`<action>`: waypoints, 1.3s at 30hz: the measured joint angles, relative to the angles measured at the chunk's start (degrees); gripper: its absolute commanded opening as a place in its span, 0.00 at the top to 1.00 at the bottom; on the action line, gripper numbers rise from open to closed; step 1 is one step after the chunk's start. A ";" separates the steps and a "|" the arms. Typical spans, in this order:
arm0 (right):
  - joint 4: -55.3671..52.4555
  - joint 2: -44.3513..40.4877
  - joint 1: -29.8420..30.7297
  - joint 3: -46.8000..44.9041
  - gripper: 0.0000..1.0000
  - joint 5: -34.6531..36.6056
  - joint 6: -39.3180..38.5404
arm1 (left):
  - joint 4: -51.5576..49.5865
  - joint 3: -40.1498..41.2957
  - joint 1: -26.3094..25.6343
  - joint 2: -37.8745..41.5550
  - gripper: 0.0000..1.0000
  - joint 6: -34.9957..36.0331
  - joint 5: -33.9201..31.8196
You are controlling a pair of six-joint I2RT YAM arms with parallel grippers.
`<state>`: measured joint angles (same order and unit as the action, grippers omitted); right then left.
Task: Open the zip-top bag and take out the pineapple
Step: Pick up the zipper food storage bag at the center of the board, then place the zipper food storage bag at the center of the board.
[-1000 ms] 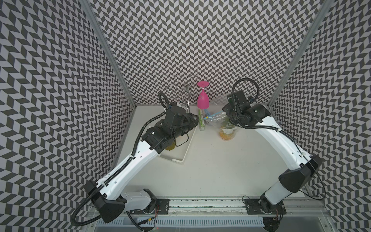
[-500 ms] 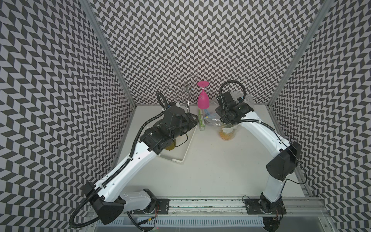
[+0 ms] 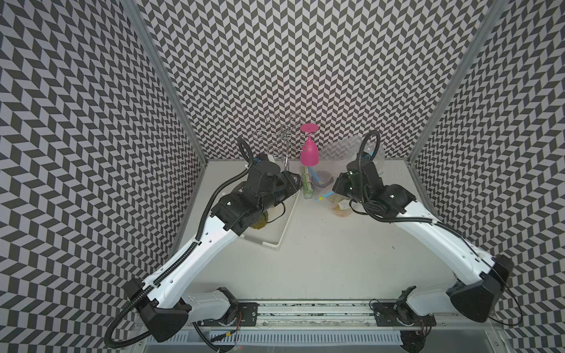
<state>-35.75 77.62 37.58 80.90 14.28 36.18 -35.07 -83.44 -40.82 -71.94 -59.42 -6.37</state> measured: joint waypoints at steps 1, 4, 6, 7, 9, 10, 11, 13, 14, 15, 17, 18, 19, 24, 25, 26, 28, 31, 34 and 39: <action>0.39 -1.68 -0.24 -1.01 1.00 -2.16 -3.87 | 0.07 -0.04 0.00 -0.09 0.65 -0.02 0.11; 0.26 -2.62 -0.50 -0.59 1.00 -9.07 -14.14 | 0.22 -0.13 0.00 -0.46 0.61 -0.20 1.16; -0.09 -2.01 -0.46 -0.26 1.00 -13.53 -19.78 | 0.11 -0.57 0.00 -0.90 0.60 -0.68 2.03; -0.37 -1.64 -0.46 -0.26 1.00 -15.76 -22.45 | -0.09 -1.07 0.00 -1.29 0.59 -0.94 2.64; -1.57 -0.68 -0.24 -0.26 1.00 -19.78 -27.41 | -0.85 -2.49 0.00 -2.19 0.56 -1.75 3.87; -1.68 -0.22 -0.20 -0.26 1.00 -21.68 -29.77 | -1.70 -3.67 0.00 -2.91 0.54 -2.05 4.61; -1.62 0.11 -0.20 -0.17 1.00 -23.21 -31.61 | -2.43 -4.68 0.00 -3.54 0.54 -2.47 5.07; -1.64 0.63 -0.20 0.22 1.00 -26.23 -35.76 | -4.09 -6.40 0.00 -4.72 0.53 -3.54 6.12; -1.73 0.79 -0.22 0.55 1.00 -27.30 -37.38 | -4.72 -6.78 0.00 -5.07 0.52 -3.93 6.38; -2.12 1.09 -0.22 1.22 1.00 -28.55 -39.28 | -5.38 -6.84 0.00 -5.29 0.52 -4.61 6.80; -3.56 2.01 -0.20 3.10 1.00 -30.80 -42.88 | -7.17 -6.84 0.00 -5.53 0.51 -5.92 7.39; -4.61 2.73 -0.17 4.42 1.00 -31.87 -44.78 | -7.96 -6.84 0.00 -5.64 0.51 -6.67 7.67; -5.60 3.50 -0.02 5.73 1.00 -32.65 -46.49 | -8.63 -6.91 0.00 -5.70 0.50 -7.43 7.80; -8.15 5.44 1.51 8.48 1.00 -35.58 -52.78 | -11.45 -9.42 0.00 -6.47 0.47 -10.36 8.04; -8.61 5.44 1.95 8.26 1.00 -35.87 -53.51 | -11.54 -9.84 0.00 -6.49 0.47 -10.82 8.07; -8.72 5.44 2.29 8.00 1.00 -36.00 -54.05 | -11.65 -10.10 0.00 -6.49 0.46 -11.15 8.13; -8.35 5.44 2.89 6.86 1.00 -35.71 -54.55 | -12.26 -10.38 0.00 -6.49 0.45 -11.67 8.35; -6.36 5.31 3.02 4.72 1.00 -34.45 -54.77 | -13.97 -10.38 0.07 -7.06 0.44 -12.46 8.87; -4.87 4.59 3.06 3.15 1.00 -32.81 -54.58 | -14.34 -10.38 0.37 -8.31 0.43 -12.68 9.42; -3.04 2.58 3.23 2.08 1.00 -30.45 -54.05 | -15.06 -13.18 0.31 -11.76 0.42 -11.54 10.67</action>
<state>-38.79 80.20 40.82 82.98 -16.16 -17.87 -50.13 -96.62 -40.51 -83.70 -70.96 4.29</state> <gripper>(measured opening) 0.048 0.576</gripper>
